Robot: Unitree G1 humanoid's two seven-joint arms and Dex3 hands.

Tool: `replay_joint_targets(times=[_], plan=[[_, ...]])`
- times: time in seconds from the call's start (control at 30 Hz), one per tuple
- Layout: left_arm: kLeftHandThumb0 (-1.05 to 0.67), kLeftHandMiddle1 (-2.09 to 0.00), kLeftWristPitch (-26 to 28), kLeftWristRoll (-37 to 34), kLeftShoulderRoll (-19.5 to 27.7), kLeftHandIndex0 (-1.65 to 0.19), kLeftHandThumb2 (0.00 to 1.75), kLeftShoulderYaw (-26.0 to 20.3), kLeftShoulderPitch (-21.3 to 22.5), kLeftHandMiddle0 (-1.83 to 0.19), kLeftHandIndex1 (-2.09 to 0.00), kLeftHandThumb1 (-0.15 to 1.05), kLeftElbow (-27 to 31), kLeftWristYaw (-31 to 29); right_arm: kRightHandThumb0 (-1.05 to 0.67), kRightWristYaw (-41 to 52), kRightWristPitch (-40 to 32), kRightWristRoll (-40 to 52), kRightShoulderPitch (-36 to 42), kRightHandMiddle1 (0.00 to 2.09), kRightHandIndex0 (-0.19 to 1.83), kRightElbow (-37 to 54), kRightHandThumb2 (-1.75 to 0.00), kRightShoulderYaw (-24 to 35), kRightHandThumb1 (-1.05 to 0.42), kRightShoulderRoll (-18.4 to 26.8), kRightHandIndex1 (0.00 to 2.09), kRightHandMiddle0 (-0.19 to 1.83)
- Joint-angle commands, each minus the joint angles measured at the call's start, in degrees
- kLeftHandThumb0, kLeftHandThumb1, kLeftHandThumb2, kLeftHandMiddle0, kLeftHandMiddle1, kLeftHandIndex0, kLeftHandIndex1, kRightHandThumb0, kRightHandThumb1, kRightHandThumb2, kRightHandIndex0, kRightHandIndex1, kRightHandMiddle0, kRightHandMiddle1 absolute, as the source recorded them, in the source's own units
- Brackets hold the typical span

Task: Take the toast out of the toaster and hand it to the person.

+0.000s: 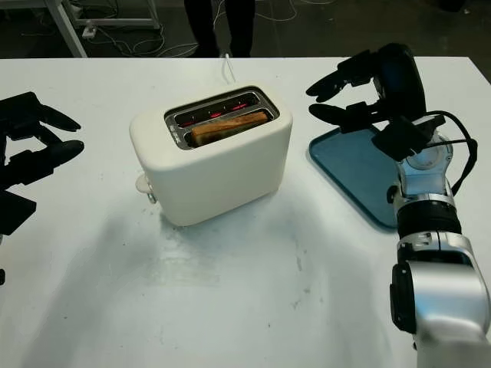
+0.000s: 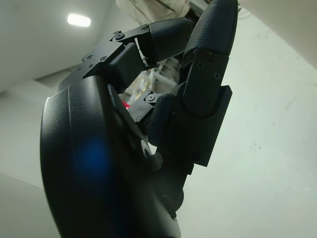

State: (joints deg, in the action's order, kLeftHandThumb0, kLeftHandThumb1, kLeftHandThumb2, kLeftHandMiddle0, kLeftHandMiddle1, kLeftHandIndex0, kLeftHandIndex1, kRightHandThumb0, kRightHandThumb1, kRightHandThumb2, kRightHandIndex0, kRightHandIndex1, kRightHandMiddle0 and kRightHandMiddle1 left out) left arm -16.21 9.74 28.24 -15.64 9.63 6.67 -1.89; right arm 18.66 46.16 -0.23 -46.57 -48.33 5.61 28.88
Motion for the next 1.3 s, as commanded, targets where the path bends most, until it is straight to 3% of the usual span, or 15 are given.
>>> replay_joint_targets(times=[0.0,0.33,1.27], plan=[[-0.81,-1.18,0.74,0.11,-0.25,-0.78,0.06,-0.2,-0.24,-0.96,-1.03,0.92,0.21,0.11,-0.69,-0.54,-1.83,0.43,1.03,0.07,1.22,1.05,-0.68,0.59,-0.3,0.07,0.67,1.42],[-0.83,-1.17,0.43,0.08,-0.39,-0.81,0.07,0.3,0.85,-0.98,-1.0,0.92,-0.98,-0.07,-0.69,-2.7,-5.33,-1.32,1.97,0.08,1.22,1.77,-0.64,0.11,-0.3,-0.43,0.65,1.42],[-0.85,-1.16,-0.2,-0.41,-0.34,-0.82,0.08,0.6,2.05,-0.98,-0.99,0.92,-2.11,-0.42,-0.66,-1.93,-4.33,1.0,2.71,0.12,1.24,1.83,-0.76,0.66,-0.3,-1.51,0.68,1.46]])
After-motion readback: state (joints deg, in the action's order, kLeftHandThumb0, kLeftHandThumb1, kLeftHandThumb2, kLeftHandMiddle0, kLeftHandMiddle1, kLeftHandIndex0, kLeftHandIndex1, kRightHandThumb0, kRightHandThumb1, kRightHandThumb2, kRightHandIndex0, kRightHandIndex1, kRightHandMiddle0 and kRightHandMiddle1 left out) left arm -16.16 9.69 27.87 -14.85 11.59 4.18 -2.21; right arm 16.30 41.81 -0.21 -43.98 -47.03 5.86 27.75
